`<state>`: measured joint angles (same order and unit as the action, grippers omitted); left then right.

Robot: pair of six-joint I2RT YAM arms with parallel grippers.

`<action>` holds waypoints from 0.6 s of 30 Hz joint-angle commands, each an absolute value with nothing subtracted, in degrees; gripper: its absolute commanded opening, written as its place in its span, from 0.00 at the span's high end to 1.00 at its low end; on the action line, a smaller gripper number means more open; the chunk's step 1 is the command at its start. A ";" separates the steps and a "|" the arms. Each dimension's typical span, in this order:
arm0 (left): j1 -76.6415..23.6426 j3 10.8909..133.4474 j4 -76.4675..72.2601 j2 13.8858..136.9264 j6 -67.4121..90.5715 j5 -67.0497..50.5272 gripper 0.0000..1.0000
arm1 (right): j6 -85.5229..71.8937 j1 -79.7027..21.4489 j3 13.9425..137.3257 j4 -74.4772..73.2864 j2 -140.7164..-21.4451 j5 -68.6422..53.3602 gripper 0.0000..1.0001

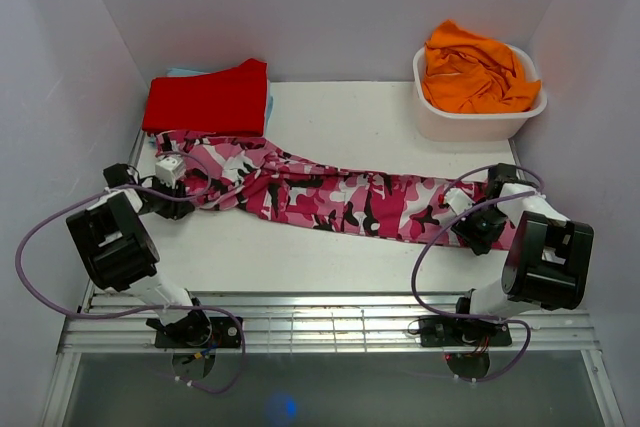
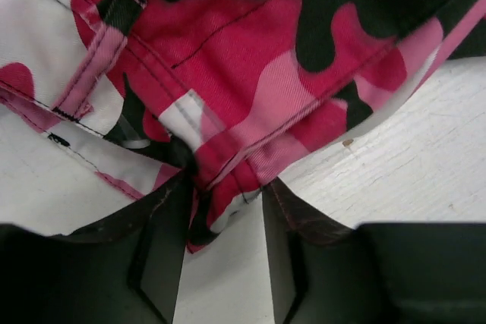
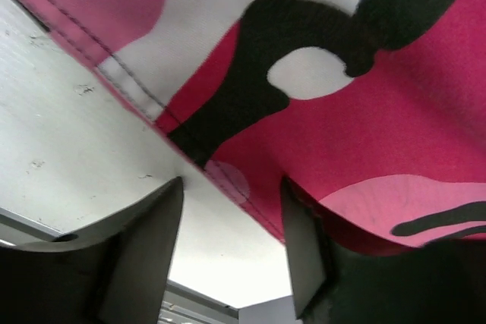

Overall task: Fold and stack the trousers
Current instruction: Flatten the trousers out

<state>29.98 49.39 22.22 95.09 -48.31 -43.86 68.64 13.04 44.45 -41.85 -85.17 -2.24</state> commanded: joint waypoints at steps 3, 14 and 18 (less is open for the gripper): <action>30.50 55.44 26.95 87.73 -47.02 -46.06 0.80 | 71.63 13.36 39.72 -32.08 -91.14 2.46 0.70; 34.46 84.18 52.47 87.09 -45.36 -46.58 1.00 | 81.03 20.47 41.04 -34.98 -87.45 4.31 0.92; 29.46 95.95 50.72 101.98 -33.88 -43.96 1.00 | 81.91 21.53 44.02 -37.96 -88.50 3.52 0.92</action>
